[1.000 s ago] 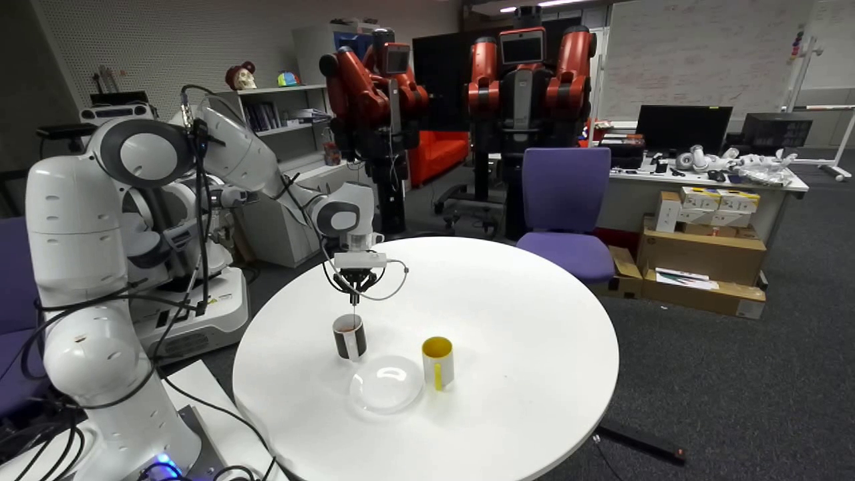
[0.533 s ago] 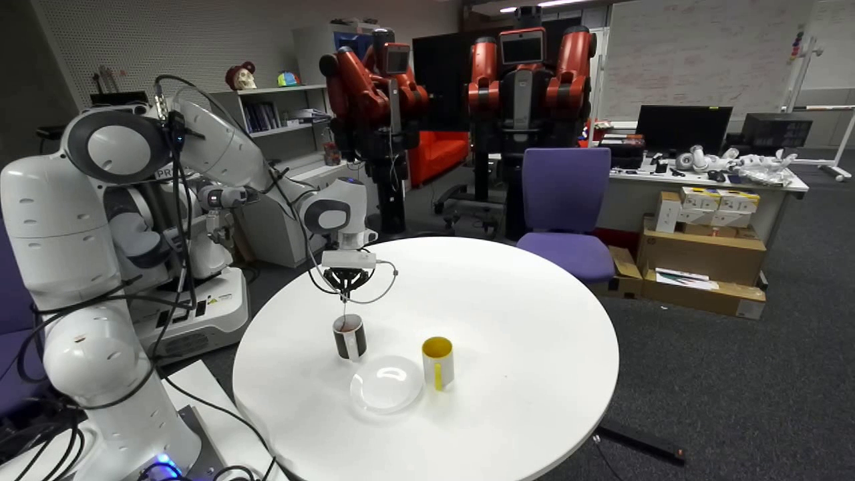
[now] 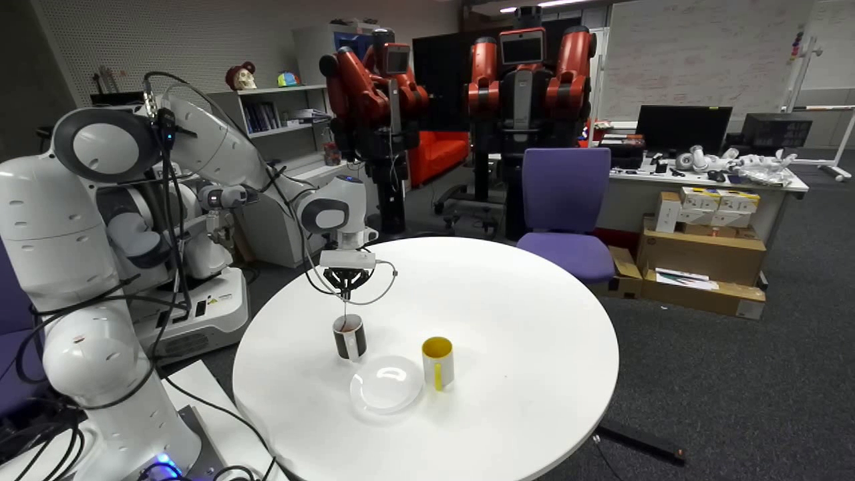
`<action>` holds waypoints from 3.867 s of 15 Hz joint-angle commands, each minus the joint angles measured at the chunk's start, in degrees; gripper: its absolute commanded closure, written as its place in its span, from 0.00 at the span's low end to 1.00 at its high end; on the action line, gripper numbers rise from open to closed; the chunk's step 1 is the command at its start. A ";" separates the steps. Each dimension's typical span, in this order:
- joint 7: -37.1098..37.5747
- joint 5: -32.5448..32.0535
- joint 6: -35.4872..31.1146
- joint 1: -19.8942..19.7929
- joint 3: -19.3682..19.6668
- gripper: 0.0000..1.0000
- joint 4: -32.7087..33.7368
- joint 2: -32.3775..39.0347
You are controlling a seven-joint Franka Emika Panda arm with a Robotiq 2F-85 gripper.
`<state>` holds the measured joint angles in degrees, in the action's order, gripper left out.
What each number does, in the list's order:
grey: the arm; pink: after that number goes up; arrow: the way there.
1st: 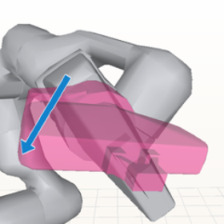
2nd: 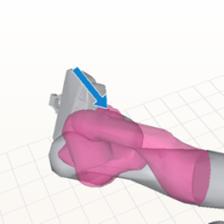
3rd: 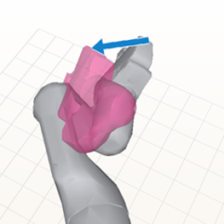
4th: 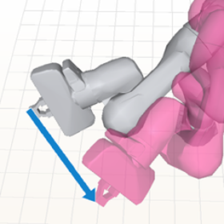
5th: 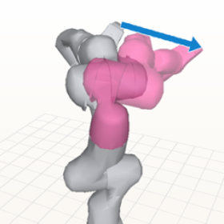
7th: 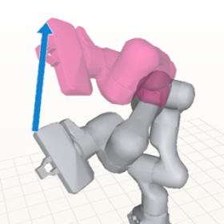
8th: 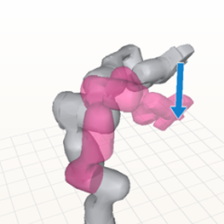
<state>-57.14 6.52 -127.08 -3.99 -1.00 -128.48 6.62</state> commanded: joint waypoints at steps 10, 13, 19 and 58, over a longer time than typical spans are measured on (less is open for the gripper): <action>2.28 -3.72 -5.56 0.40 0.21 1.00 -2.26 -0.64; 1.61 -2.73 -9.00 0.32 0.08 1.00 -4.18 -0.91; 1.14 -1.50 -13.78 0.49 -0.57 1.00 -7.77 -0.94; 2.87 -5.90 -18.48 0.85 -0.20 1.00 -13.26 -2.08</action>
<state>-53.84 -0.93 -145.39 -3.10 -0.36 -138.89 7.25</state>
